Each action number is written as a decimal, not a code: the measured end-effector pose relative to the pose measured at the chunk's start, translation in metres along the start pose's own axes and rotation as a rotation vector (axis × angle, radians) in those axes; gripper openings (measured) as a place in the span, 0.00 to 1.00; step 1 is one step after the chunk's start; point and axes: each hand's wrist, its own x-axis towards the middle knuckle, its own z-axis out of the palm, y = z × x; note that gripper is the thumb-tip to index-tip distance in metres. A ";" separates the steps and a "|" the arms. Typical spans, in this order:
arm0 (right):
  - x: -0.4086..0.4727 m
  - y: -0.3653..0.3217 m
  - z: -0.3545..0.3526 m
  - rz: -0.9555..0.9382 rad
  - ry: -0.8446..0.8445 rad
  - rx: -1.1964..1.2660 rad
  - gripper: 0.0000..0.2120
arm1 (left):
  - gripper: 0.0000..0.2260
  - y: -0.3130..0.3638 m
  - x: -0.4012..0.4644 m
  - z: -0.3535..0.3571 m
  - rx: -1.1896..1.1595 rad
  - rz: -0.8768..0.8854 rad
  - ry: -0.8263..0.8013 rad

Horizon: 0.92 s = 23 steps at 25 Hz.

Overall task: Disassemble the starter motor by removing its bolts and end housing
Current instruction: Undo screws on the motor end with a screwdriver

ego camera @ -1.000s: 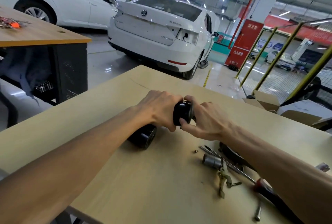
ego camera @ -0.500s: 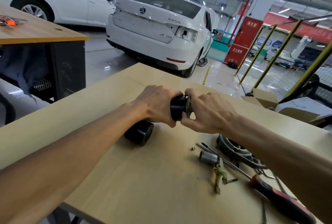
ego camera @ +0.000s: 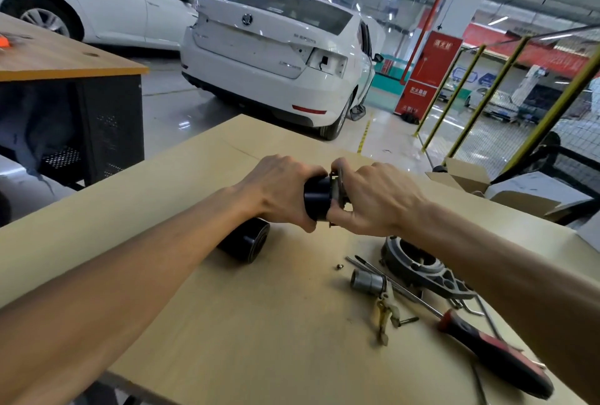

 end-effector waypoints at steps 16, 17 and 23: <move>-0.025 0.018 0.015 0.193 0.110 0.320 0.22 | 0.23 -0.016 0.001 0.003 0.025 -0.152 -0.153; -0.021 0.017 0.018 0.190 0.083 0.358 0.21 | 0.23 -0.014 0.005 0.007 0.070 -0.142 -0.177; 0.006 0.014 0.035 0.460 -0.104 0.484 0.22 | 0.29 -0.016 0.013 0.013 0.163 -0.249 -0.201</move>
